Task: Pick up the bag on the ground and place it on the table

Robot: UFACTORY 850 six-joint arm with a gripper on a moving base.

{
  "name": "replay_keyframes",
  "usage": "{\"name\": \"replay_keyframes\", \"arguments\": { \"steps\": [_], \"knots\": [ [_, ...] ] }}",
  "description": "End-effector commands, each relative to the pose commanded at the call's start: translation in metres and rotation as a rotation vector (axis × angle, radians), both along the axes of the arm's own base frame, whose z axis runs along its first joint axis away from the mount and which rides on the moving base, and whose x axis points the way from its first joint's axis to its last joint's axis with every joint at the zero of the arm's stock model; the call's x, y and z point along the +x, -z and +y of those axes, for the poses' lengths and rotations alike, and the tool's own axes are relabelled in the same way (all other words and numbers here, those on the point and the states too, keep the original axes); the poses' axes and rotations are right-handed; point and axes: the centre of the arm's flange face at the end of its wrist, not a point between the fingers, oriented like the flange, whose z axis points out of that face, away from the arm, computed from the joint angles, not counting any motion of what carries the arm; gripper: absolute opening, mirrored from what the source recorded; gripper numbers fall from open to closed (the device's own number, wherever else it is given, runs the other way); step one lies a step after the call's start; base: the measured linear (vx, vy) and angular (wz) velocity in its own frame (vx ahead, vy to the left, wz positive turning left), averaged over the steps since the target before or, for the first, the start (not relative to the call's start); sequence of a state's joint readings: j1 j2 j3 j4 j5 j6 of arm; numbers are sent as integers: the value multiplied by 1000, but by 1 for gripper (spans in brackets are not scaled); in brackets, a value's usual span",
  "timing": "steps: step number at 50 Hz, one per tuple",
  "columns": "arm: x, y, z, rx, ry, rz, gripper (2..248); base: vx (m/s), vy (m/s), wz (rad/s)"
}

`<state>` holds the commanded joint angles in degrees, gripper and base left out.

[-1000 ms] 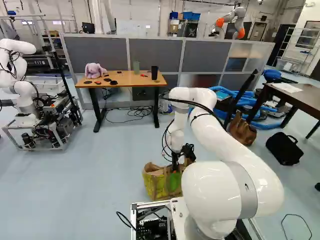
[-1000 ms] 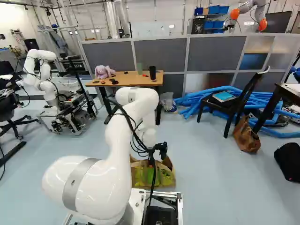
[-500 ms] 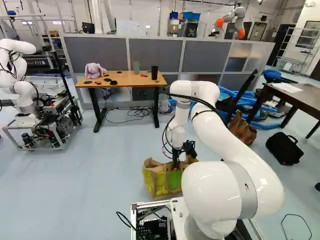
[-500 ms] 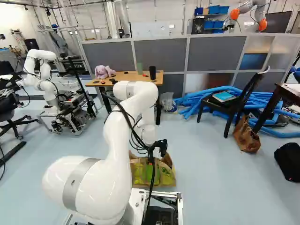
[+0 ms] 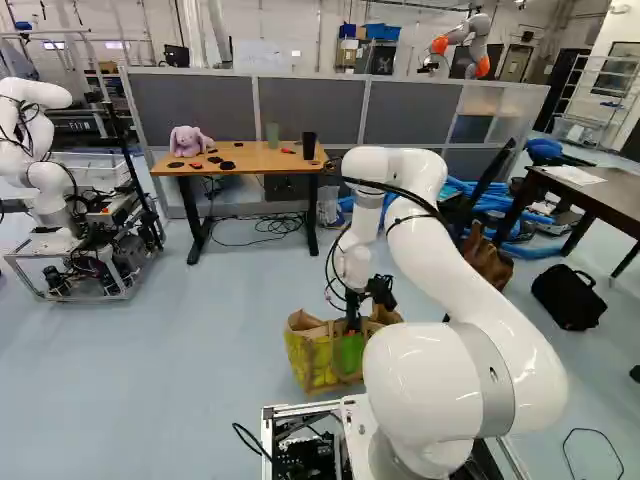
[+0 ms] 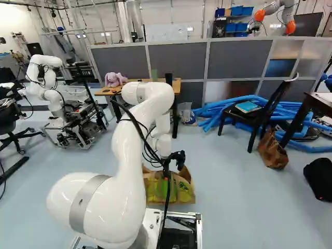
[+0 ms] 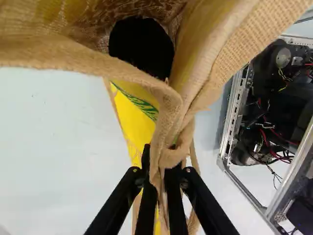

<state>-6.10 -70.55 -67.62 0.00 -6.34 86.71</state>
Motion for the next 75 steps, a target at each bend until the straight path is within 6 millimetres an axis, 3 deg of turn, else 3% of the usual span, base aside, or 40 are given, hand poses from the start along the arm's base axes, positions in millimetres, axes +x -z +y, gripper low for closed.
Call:
{"name": "replay_keyframes", "arguments": {
  "steps": [75],
  "knots": [
    [-17, -117, 2, -8, 0, -78, 23, 0, 0, 0]
  ]
}}
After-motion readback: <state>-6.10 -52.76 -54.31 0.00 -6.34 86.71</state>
